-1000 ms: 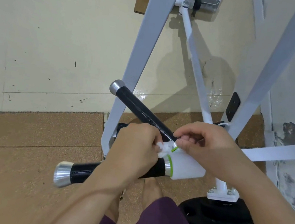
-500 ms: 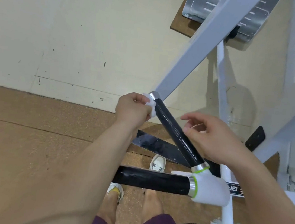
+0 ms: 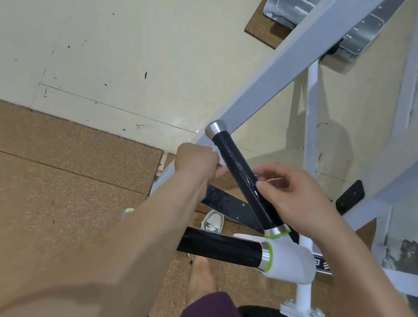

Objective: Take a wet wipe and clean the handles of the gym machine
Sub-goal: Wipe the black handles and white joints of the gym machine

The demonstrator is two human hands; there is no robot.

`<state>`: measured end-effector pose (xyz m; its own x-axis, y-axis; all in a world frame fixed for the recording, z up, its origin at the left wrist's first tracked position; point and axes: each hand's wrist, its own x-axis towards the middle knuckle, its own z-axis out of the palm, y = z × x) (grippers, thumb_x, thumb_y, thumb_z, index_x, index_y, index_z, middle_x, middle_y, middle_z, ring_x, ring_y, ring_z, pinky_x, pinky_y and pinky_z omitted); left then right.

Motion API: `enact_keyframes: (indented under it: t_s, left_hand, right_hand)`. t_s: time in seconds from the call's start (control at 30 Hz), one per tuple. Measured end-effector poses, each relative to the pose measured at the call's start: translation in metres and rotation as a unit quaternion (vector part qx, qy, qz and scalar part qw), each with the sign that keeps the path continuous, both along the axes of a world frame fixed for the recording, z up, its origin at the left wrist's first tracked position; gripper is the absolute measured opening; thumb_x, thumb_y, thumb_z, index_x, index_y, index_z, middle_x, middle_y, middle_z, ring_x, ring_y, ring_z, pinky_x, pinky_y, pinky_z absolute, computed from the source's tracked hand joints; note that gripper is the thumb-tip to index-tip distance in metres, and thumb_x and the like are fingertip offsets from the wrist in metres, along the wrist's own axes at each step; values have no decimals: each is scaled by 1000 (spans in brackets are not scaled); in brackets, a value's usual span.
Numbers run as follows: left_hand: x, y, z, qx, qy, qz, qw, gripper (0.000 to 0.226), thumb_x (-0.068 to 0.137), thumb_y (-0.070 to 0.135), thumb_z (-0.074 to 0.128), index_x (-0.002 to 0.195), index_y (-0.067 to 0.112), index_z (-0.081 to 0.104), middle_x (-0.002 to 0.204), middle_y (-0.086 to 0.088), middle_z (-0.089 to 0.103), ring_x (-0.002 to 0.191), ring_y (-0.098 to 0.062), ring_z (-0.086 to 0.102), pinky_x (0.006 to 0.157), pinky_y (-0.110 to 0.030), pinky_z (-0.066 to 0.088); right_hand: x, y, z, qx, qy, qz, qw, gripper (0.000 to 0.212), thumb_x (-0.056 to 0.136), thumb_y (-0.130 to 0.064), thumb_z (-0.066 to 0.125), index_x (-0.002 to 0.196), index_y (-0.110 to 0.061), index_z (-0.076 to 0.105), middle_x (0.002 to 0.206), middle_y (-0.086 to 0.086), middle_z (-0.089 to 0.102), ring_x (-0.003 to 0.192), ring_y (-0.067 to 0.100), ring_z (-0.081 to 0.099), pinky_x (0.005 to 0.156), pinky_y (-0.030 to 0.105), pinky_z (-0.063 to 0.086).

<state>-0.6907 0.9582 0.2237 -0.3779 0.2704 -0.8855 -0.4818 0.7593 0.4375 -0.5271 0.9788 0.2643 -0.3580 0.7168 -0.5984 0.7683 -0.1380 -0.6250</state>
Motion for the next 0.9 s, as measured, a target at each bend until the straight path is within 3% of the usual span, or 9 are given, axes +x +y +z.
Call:
enact_keyframes:
  t_s: [0.07, 0.17, 0.23, 0.33, 0.5, 0.63, 0.7, 0.77, 0.9]
  left_hand:
    - [9, -8, 9, -15, -57, -37, 998, 12, 87, -10, 50, 94, -6, 58, 51, -9, 68, 59, -22, 71, 71, -38, 60]
    - [6, -12, 19, 2, -86, -70, 994, 13, 85, -12, 55, 80, -2, 61, 64, -11, 66, 64, -19, 69, 75, -31, 59]
    - [1, -10, 20, 14, -60, -50, 997, 15, 86, -9, 57, 76, 3, 61, 73, -11, 65, 66, -18, 67, 74, -29, 59]
    - [5, -9, 18, 16, -24, -14, 999, 15, 86, -8, 56, 76, 1, 63, 73, -12, 67, 68, -22, 69, 77, -40, 59]
    - [22, -16, 26, 20, 10, -154, 988, 9, 83, -3, 59, 83, -10, 64, 89, -25, 68, 97, -42, 65, 90, -52, 51]
    - [19, -23, 33, 35, 29, -208, 977, 9, 81, 6, 67, 74, -1, 67, 84, -21, 72, 84, -34, 70, 72, -40, 56]
    - [16, -23, 36, 48, 56, -146, 987, 11, 79, 7, 71, 74, 12, 63, 76, -11, 70, 73, -26, 70, 60, -33, 54]
    - [14, -21, 29, 71, 99, -94, 988, 14, 77, 8, 73, 75, 17, 62, 78, -7, 68, 74, -25, 71, 70, -41, 59]
    - [24, -25, 31, 103, 162, -175, 966, 9, 80, 17, 72, 72, 21, 68, 70, 3, 68, 72, -17, 68, 76, -40, 58]
  right_hand:
    - [3, -4, 5, -7, 7, -2, 1000, 21, 89, -21, 59, 94, -39, 67, 88, -16, 68, 82, 0, 63, 75, 22, 50]
    - [11, -11, 10, -21, 17, -15, 1000, 19, 89, -20, 60, 95, -36, 68, 86, -15, 68, 80, 4, 65, 75, 29, 53]
    - [17, -15, 11, -15, 17, -16, 1000, 20, 89, -18, 60, 92, -36, 68, 85, -13, 68, 77, 2, 62, 72, 19, 50]
    - [23, -19, 13, -20, 15, -23, 999, 19, 89, -18, 60, 94, -34, 68, 88, -9, 68, 77, 3, 61, 69, 14, 47]
    - [30, -27, 11, -23, 5, -43, 999, 19, 88, -21, 61, 104, -29, 67, 96, -10, 69, 89, 6, 64, 82, 25, 50]
    - [29, -28, 11, -15, 7, -48, 999, 19, 88, -20, 60, 104, -27, 67, 95, -10, 68, 90, 8, 64, 83, 28, 51]
    - [28, -28, 10, -10, 5, -46, 999, 17, 88, -19, 60, 102, -26, 68, 94, -9, 68, 89, 9, 64, 82, 27, 51]
    - [29, -28, 10, -9, 5, -47, 999, 17, 89, -19, 60, 102, -27, 67, 94, -9, 68, 88, 8, 63, 77, 21, 48]
    - [30, -31, 14, -13, 0, -44, 999, 18, 90, -18, 57, 101, -28, 67, 94, -11, 68, 88, 3, 61, 76, 17, 45]
